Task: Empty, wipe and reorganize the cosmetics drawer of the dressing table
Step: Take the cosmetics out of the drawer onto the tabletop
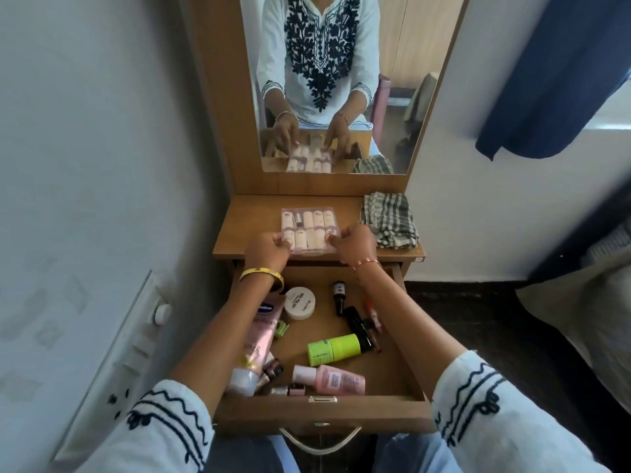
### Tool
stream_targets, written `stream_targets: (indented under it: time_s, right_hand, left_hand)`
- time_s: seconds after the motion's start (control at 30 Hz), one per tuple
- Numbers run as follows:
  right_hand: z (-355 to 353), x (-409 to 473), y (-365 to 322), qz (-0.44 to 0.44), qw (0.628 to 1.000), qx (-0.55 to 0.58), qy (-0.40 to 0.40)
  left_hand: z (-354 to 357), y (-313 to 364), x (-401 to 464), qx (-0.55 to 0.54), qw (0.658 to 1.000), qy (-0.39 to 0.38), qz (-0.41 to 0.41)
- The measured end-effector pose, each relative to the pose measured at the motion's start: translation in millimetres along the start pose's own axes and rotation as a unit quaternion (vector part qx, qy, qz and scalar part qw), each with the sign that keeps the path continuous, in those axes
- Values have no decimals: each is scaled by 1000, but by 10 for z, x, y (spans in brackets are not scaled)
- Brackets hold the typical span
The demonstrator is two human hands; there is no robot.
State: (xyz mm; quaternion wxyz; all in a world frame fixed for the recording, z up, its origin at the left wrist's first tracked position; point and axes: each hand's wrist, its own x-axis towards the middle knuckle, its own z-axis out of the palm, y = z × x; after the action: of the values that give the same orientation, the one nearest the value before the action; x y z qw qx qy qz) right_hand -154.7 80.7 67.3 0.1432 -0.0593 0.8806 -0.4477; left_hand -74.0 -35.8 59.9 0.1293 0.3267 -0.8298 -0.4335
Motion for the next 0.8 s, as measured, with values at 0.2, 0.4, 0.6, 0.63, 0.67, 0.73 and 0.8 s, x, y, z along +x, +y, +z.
stream_targets:
  time_s: [0.2, 0.4, 0.6, 0.63, 0.67, 0.73, 0.8]
  right_hand:
    - [40, 119, -45, -15, 999, -30, 20]
    - [51, 165, -87, -28, 998, -16, 56]
    - [72, 187, -19, -42, 997, 0, 68]
    - [69, 185, -9, -45, 997, -1, 67]
    - [63, 172, -5, -48, 997, -3, 66]
    - [53, 133, -1, -54, 996, -3, 66]
    - [54, 50, 16, -63, 995, 14, 76]
  left_hand:
    - [69, 58, 221, 72, 997, 5, 10]
    - [140, 91, 421, 59, 997, 41, 10]
    - [181, 46, 468, 43, 998, 50, 24]
    - [179, 35, 467, 36, 998, 47, 23]
    - [174, 29, 457, 25, 998, 45, 19]
    - [153, 36, 400, -12, 999, 45, 10]
    - [126, 39, 269, -63, 997, 45, 8]
